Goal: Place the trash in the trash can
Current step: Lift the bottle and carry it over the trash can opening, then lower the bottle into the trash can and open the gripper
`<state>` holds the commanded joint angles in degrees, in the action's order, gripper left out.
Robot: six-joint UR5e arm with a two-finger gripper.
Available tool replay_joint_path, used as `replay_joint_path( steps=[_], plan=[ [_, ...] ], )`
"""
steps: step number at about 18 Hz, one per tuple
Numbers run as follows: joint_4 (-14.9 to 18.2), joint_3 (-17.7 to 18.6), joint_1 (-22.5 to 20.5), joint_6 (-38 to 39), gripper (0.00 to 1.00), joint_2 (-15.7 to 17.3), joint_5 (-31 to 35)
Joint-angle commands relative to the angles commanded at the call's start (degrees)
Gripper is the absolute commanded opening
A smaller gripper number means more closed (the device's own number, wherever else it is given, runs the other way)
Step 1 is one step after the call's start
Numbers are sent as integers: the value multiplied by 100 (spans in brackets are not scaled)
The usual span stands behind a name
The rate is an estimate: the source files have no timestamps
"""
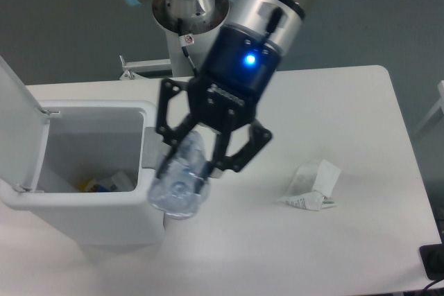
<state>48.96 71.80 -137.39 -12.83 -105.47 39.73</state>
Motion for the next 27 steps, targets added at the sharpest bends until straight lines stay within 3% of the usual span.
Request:
replay_joint_path(
  steps=[4,9,11,13,17,23,27],
  plan=[
    [-17,132,334,-79,44,-26,61],
    [-500,501,555,-105,45,-70,140],
    [-527,589,599,-140,46,-79,237],
    [-536,659,608,-202,55,-105,237],
    [-536,721,652,-483,90,-184,246],
    [-536,853,766,-492,95,-158,571],
    [-536,748,696,-483,100,-237,641]
  ],
)
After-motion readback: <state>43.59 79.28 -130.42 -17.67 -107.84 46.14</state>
